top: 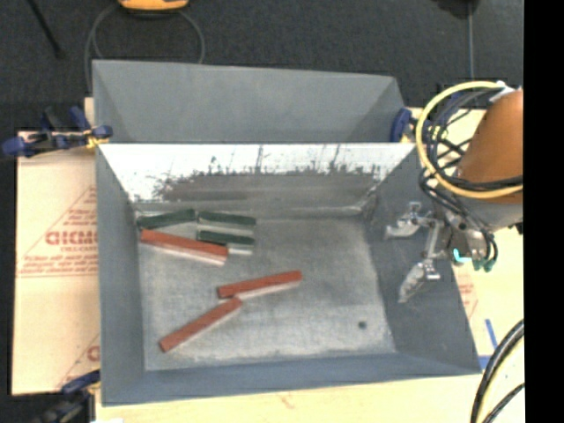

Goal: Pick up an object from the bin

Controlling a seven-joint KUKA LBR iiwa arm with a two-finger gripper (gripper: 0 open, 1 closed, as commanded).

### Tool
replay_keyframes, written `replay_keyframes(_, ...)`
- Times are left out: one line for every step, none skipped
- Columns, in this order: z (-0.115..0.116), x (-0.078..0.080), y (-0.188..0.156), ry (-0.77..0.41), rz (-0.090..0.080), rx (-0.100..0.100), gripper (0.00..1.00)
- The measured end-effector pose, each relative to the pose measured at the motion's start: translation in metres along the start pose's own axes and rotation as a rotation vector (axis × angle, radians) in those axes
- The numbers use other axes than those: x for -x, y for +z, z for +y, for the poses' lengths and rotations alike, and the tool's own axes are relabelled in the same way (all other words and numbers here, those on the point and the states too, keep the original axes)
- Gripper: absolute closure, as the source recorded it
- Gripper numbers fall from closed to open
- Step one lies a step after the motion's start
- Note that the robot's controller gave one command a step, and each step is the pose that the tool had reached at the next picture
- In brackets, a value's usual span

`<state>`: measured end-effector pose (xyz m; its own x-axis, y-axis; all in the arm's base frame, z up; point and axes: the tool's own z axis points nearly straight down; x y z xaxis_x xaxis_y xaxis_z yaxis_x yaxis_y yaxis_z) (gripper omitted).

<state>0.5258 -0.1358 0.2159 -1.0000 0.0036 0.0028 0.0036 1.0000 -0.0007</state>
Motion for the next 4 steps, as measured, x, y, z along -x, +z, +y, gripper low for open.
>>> replay_keyframes(0.000, 0.002, -0.003, -0.003, -0.007, -0.001, 0.00)
replay_keyframes(0.058, 0.058, 0.051, 0.043, -0.018, -0.001, 0.00)
replay_keyframes(0.065, 0.057, 0.105, -0.074, -0.009, 0.003, 0.00)
replay_keyframes(0.121, 0.074, 0.135, -0.200, -0.002, -0.004, 1.00)
